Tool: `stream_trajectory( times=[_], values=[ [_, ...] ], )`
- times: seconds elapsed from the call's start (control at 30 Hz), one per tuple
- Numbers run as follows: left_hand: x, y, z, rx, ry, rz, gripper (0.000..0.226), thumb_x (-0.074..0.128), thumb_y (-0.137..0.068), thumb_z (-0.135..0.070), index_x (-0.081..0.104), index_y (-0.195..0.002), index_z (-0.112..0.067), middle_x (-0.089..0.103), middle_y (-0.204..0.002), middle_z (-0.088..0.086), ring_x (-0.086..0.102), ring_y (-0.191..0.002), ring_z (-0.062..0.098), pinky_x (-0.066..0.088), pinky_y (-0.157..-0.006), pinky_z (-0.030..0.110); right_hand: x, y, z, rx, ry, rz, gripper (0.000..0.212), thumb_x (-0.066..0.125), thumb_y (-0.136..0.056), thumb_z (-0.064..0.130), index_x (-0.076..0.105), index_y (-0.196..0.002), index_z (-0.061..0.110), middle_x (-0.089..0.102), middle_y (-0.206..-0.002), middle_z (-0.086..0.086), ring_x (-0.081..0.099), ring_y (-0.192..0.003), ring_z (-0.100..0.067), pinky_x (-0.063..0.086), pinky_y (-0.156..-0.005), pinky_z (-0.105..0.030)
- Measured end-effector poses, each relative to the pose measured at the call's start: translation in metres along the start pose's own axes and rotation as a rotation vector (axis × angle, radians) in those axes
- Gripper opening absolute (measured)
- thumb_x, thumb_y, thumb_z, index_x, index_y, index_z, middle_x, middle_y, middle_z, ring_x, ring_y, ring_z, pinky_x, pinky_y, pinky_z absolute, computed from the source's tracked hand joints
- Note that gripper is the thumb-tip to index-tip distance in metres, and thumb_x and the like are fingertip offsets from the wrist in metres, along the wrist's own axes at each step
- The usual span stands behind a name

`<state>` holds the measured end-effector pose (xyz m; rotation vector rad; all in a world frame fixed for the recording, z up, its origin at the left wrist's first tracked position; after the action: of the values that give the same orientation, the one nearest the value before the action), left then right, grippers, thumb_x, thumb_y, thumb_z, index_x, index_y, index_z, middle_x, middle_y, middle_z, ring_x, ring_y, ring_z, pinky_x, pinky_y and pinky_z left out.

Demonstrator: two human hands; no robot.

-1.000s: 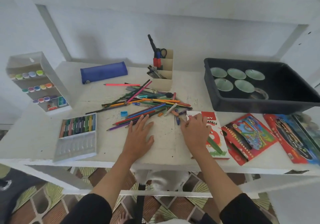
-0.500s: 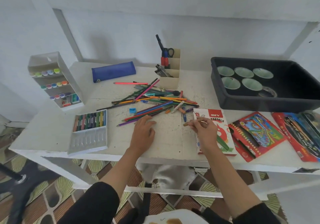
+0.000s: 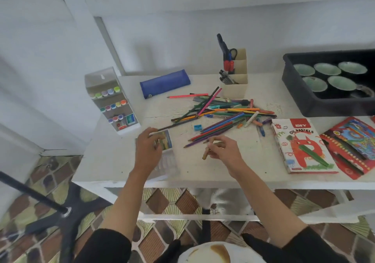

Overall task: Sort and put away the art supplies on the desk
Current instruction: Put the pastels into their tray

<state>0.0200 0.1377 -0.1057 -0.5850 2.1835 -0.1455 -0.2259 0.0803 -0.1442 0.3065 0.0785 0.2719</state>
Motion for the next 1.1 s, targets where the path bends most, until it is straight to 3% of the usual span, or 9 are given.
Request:
stream_trajectory(
  times=[0.1, 0.23, 0.4, 0.5, 0.6, 0.77, 0.97, 1.1],
  values=[
    [-0.02, 0.004, 0.042, -0.064, -0.073, 0.024, 0.03, 0.056, -0.086, 0.003, 0.065, -0.113, -0.004, 0.056, -0.127, 0.013, 0.048, -0.12, 0.031, 0.033, -0.104, 0.035, 0.049, 0.004, 0.001, -0.022, 0.089, 0.07, 0.011, 0.065, -0.086, 0.008, 0.065, -0.096, 0.012, 0.068, -0.082, -0.014, 0.066, -0.071, -0.021, 0.054, -0.062, -0.024],
    [-0.021, 0.013, 0.085, -0.195, -0.05, 0.129, 0.047, 0.05, -0.095, -0.012, 0.04, -0.14, -0.004, 0.038, -0.148, 0.014, 0.032, -0.137, 0.03, 0.021, -0.115, 0.039, 0.096, 0.005, 0.004, -0.073, 0.263, 0.094, 0.019, 0.065, -0.086, 0.008, 0.066, -0.104, 0.015, 0.066, -0.087, -0.006, 0.064, -0.075, -0.018, 0.057, -0.071, -0.027],
    [-0.006, 0.019, 0.102, -0.215, -0.13, 0.243, 0.063, 0.029, -0.094, -0.042, 0.023, -0.149, -0.01, 0.025, -0.155, 0.009, 0.016, -0.145, 0.025, 0.01, -0.118, 0.045, 0.119, 0.002, 0.011, -0.156, 0.619, 0.046, 0.035, 0.064, -0.087, 0.012, 0.061, -0.121, 0.008, 0.068, -0.092, -0.009, 0.056, -0.077, -0.011, 0.04, -0.072, -0.016],
    [-0.005, 0.021, 0.098, -0.223, -0.157, 0.214, 0.056, 0.03, -0.099, -0.036, 0.021, -0.149, -0.013, 0.022, -0.156, 0.007, 0.012, -0.146, 0.022, 0.006, -0.119, 0.044, 0.123, 0.003, 0.008, -0.174, 0.67, 0.02, 0.041, 0.066, -0.086, 0.011, 0.057, -0.126, 0.011, 0.059, -0.076, 0.0, 0.051, -0.07, -0.009, 0.038, -0.071, -0.02],
    [-0.004, 0.022, 0.097, -0.232, -0.187, 0.202, 0.053, 0.032, -0.101, -0.028, 0.018, -0.151, -0.014, 0.018, -0.158, 0.005, 0.008, -0.147, 0.019, 0.002, -0.119, 0.042, 0.123, 0.001, 0.003, -0.187, 0.644, -0.012, 0.052, 0.069, -0.082, 0.01, 0.051, -0.13, 0.022, 0.043, -0.08, 0.003, 0.045, -0.069, -0.008, 0.037, -0.07, -0.022],
    [-0.002, 0.024, 0.096, -0.248, -0.199, 0.194, 0.054, 0.031, -0.101, -0.028, 0.016, -0.151, -0.014, 0.017, -0.158, 0.006, 0.006, -0.147, 0.019, 0.0, -0.118, 0.042, 0.116, -0.005, -0.008, -0.129, 0.568, -0.031, 0.061, 0.075, -0.077, 0.012, 0.045, -0.129, 0.023, 0.043, -0.079, 0.002, 0.045, -0.072, -0.011, 0.037, -0.065, -0.021],
    [0.003, 0.023, 0.095, -0.286, -0.215, 0.183, 0.054, 0.031, -0.101, -0.029, 0.015, -0.151, -0.015, 0.014, -0.159, 0.005, 0.002, -0.147, 0.019, -0.003, -0.117, 0.044, 0.105, -0.007, 0.0, -0.214, 0.559, -0.005, 0.049, 0.071, -0.082, 0.018, 0.05, -0.126, 0.021, 0.047, -0.085, 0.001, 0.047, -0.073, -0.01, 0.039, -0.066, -0.017],
    [0.011, 0.025, 0.09, -0.334, -0.23, 0.193, 0.056, 0.028, -0.101, -0.034, 0.011, -0.152, -0.018, 0.006, -0.16, 0.002, -0.005, -0.147, 0.017, -0.007, -0.117, 0.044, 0.04, -0.017, 0.024, -0.274, 0.582, -0.229, 0.023, 0.061, -0.09, 0.015, 0.06, -0.112, 0.011, 0.06, -0.088, -0.001, 0.05, -0.071, -0.004, 0.037, -0.061, -0.008]
  ],
)
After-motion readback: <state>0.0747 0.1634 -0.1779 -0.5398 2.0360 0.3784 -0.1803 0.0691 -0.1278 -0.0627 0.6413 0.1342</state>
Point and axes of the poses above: each hand's wrist, its own y-axis away from the middle knuckle, its own x-axis out of the palm, z = x × y, the point moved 10 cm from there along -y, towards the middle knuckle
